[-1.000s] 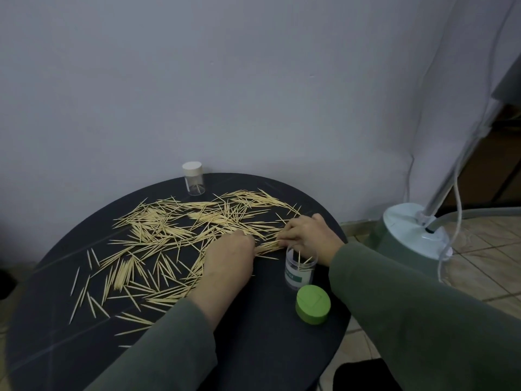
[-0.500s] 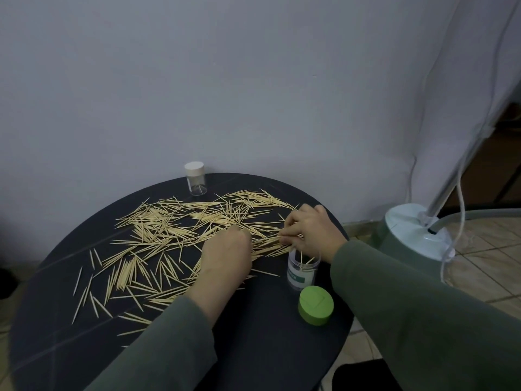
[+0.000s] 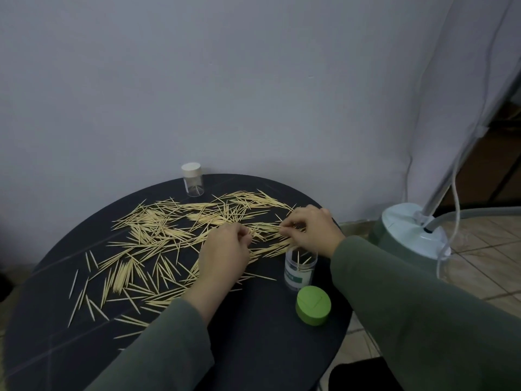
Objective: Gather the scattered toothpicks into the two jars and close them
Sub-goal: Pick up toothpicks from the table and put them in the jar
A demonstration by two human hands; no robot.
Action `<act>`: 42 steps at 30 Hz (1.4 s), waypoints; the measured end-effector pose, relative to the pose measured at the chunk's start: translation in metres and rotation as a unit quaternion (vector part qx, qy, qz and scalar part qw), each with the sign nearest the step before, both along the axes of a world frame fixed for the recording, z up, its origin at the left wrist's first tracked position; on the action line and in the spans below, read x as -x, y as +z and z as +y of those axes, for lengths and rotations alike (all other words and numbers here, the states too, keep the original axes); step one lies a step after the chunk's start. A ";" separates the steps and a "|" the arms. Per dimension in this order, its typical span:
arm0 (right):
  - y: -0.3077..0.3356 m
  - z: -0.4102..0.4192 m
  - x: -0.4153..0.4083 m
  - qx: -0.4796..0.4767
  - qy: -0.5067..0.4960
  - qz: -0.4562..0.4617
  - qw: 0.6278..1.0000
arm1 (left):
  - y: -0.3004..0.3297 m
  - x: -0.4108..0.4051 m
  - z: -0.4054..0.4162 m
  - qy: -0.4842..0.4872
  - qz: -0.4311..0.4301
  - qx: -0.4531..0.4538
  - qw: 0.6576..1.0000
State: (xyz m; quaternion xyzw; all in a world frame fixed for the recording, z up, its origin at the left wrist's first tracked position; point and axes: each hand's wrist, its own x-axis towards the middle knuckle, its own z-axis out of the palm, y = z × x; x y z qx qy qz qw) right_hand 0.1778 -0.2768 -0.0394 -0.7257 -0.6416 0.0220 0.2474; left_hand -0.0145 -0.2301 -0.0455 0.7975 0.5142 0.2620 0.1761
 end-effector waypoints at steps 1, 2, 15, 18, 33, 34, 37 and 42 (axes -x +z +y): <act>0.000 -0.001 -0.002 -0.004 -0.008 0.028 1.000 | 0.000 -0.001 0.000 0.001 -0.015 0.007 1.000; 0.000 -0.001 -0.003 -0.005 -0.012 0.062 0.998 | -0.001 -0.001 0.000 0.000 -0.030 0.010 0.999; 0.024 -0.032 0.005 -0.066 0.029 0.415 0.907 | 0.022 -0.012 -0.010 -0.021 -0.279 0.116 0.953; 0.027 -0.040 0.009 -0.058 0.030 0.463 0.884 | 0.036 -0.017 -0.025 -0.062 -0.391 0.202 0.896; 0.027 -0.069 0.005 -0.015 0.093 0.337 0.937 | 0.022 -0.032 -0.057 -0.113 -0.432 0.368 0.815; 0.027 -0.070 0.003 -0.020 0.092 0.321 0.942 | 0.022 -0.033 -0.058 -0.116 -0.432 0.370 0.815; 0.027 -0.071 0.002 -0.021 0.085 0.309 0.947 | 0.025 -0.032 -0.057 -0.126 -0.443 0.371 0.806; 0.026 -0.071 -0.001 0.019 0.076 0.266 0.961 | 0.023 -0.033 -0.061 -0.135 -0.428 0.372 0.813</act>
